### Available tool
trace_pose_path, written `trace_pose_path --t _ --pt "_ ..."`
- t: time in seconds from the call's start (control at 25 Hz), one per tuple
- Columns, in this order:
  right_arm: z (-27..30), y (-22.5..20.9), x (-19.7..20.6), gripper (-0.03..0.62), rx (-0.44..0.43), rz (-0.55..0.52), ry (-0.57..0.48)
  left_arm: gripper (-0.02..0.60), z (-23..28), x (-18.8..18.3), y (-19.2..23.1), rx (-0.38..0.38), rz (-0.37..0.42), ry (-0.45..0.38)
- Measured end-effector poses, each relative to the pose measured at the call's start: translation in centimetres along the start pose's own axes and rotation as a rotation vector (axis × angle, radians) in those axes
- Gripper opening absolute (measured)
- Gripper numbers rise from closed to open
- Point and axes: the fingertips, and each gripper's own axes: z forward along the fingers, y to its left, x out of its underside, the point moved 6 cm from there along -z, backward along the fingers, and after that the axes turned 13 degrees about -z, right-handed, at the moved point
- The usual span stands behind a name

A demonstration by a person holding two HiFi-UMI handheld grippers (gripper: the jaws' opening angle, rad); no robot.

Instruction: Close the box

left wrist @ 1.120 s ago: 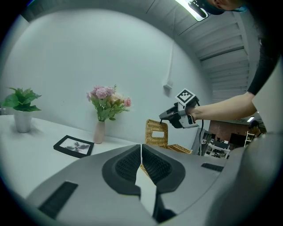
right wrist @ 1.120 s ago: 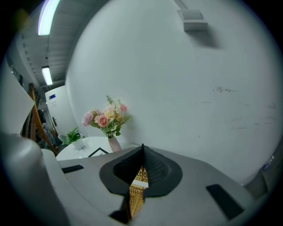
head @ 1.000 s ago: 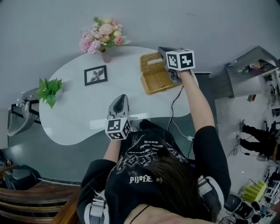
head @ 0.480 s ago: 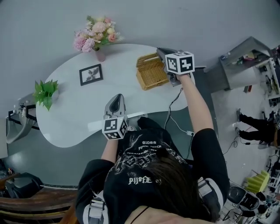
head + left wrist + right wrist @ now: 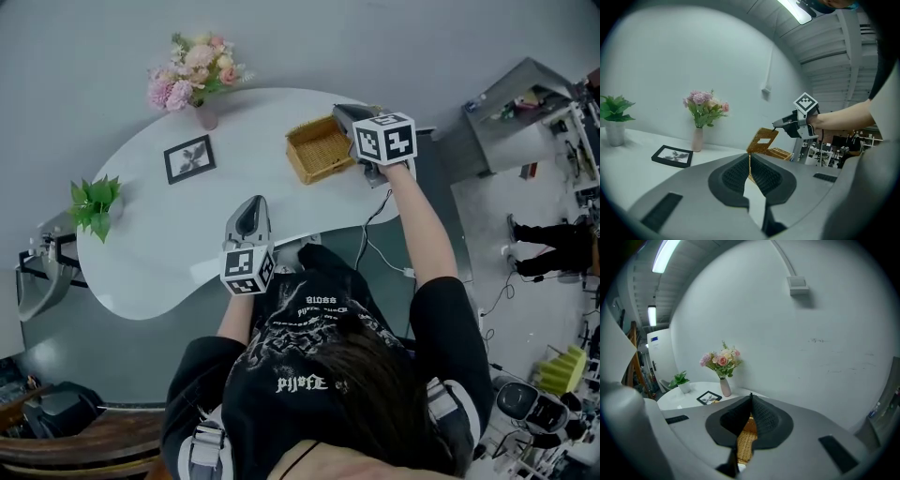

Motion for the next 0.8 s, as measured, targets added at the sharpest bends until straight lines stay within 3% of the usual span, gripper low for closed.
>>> trace_pose_path --t 0.16,0.8 --pt "-0.4 0.6 0.7 0.034 0.013 -0.026 0.005 0.028 0.1 0.3 0.1 0.009 0.008 0.014" --pt "-1.5 0.8 2.7 0.034 0.002 0.037 -0.037 0.028 0.9 0.0 -0.7 0.008 0.024 0.01"
